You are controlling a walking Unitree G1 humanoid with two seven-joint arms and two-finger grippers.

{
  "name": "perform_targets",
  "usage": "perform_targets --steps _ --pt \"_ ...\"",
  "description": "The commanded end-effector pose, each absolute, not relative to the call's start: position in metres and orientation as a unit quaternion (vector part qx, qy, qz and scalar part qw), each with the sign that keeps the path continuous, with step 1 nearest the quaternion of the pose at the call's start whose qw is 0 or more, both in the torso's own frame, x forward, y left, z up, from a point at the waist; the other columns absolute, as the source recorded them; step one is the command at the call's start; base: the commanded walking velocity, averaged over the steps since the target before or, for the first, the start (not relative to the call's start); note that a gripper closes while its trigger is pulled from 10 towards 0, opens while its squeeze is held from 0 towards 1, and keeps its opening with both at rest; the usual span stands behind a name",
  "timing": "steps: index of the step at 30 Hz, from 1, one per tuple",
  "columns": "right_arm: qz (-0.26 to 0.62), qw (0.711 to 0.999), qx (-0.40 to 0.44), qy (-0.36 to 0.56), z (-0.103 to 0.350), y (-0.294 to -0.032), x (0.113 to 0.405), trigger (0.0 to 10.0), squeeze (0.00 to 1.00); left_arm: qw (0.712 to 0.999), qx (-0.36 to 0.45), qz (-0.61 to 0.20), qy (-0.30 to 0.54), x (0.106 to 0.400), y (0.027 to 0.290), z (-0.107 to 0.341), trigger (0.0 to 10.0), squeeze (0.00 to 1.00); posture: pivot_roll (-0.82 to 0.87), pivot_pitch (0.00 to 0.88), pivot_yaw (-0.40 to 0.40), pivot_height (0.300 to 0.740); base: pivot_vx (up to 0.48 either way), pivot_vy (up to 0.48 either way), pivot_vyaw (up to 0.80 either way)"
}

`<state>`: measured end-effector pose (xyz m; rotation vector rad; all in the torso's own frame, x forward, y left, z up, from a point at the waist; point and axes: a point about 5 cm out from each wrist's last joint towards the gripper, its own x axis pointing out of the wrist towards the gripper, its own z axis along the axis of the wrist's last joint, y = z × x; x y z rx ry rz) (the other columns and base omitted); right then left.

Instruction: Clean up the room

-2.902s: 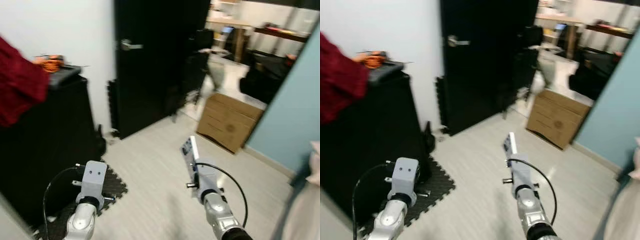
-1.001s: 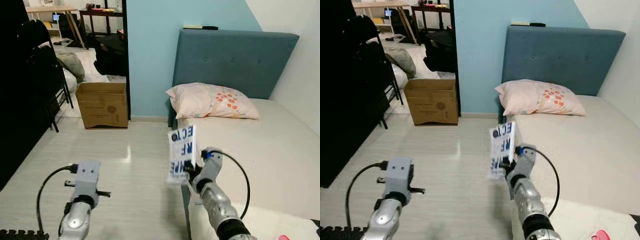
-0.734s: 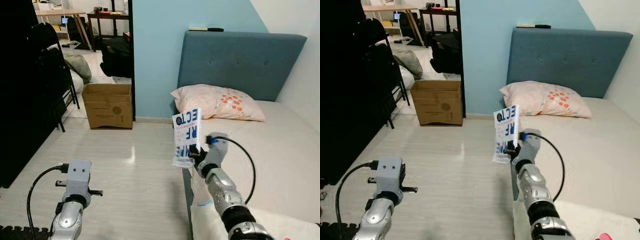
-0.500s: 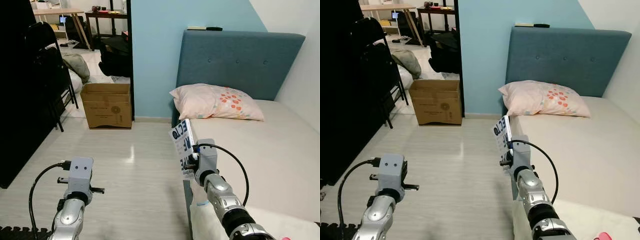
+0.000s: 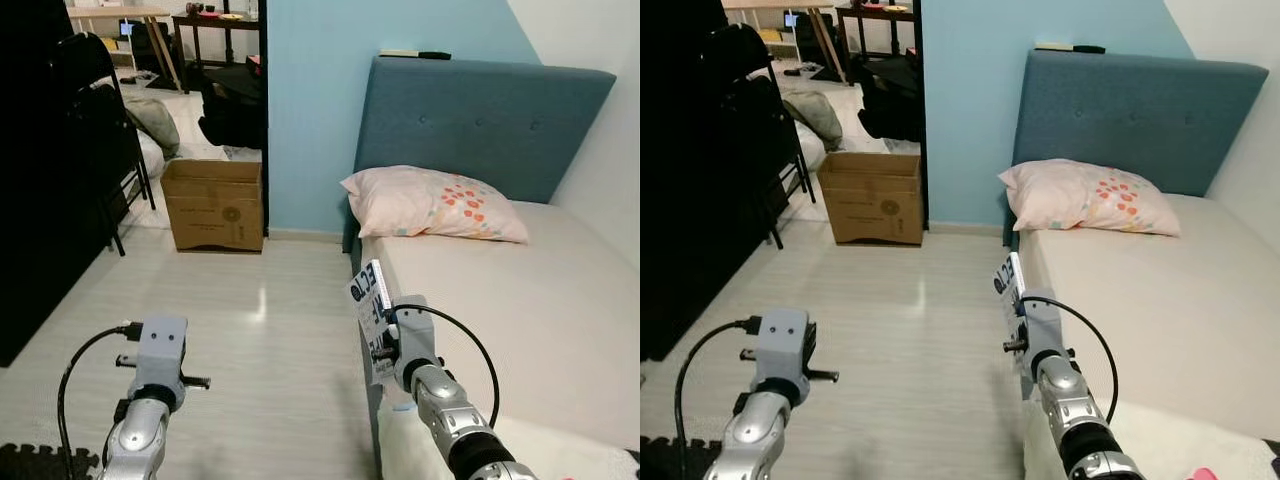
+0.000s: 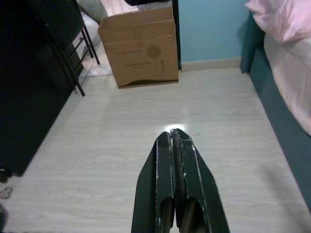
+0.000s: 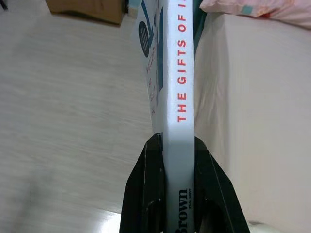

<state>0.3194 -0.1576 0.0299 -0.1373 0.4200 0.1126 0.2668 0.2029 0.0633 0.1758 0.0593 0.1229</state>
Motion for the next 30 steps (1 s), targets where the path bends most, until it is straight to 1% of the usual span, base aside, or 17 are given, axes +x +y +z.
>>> perform_targets --steps 1,13,14,18,20,21,26,30 --pt "0.062 0.975 -0.078 0.2 0.032 -0.154 0.322 10.0 0.0 0.994 0.085 0.058 0.029 0.266 0.197 0.063 10.0 0.0 0.07 0.02 -0.133 0.74 0.0 0.0 0.0" --pt "0.056 0.975 -0.081 0.197 0.033 -0.153 0.323 10.0 0.0 0.994 0.084 0.056 0.041 0.264 0.195 0.059 10.0 0.0 0.07 0.019 -0.12 0.74 0.0 0.0 0.0" --pt "0.046 0.975 -0.08 0.2 0.03 -0.156 0.32 10.0 0.0 0.994 0.081 0.06 0.041 0.266 0.194 0.06 10.0 0.0 0.08 0.017 -0.094 0.74 0.0 0.0 0.0" --pt "0.046 0.975 -0.08 0.2 0.03 -0.156 0.32 10.0 0.0 0.994 0.081 0.06 0.041 0.266 0.194 0.06 10.0 0.0 0.08 0.017 -0.094 0.74 0.0 0.0 0.0" --pt "0.022 0.976 -0.067 0.207 0.022 -0.157 0.313 10.0 0.0 0.995 0.073 0.06 0.044 0.271 0.191 0.061 10.0 0.0 0.08 0.015 -0.044 0.74 0.0 0.0 0.0" --pt "0.014 0.976 -0.061 0.208 0.02 -0.157 0.311 10.0 0.0 0.995 0.071 0.059 0.047 0.272 0.19 0.061 10.0 0.0 0.08 0.015 -0.044 0.74 0.0 0.0 0.0" --pt "0.011 0.976 -0.058 0.21 0.018 -0.156 0.309 10.0 0.0 0.996 0.06 0.054 0.048 0.274 0.188 0.061 10.0 0.0 0.08 0.014 -0.038 0.74 0.0 0.48 0.0" --pt "0.007 0.976 -0.055 0.211 0.017 -0.157 0.308 10.0 0.0 0.996 0.064 0.048 0.042 0.275 0.187 0.063 10.0 0.0 0.08 0.013 -0.036 0.74 0.0 0.0 0.0"
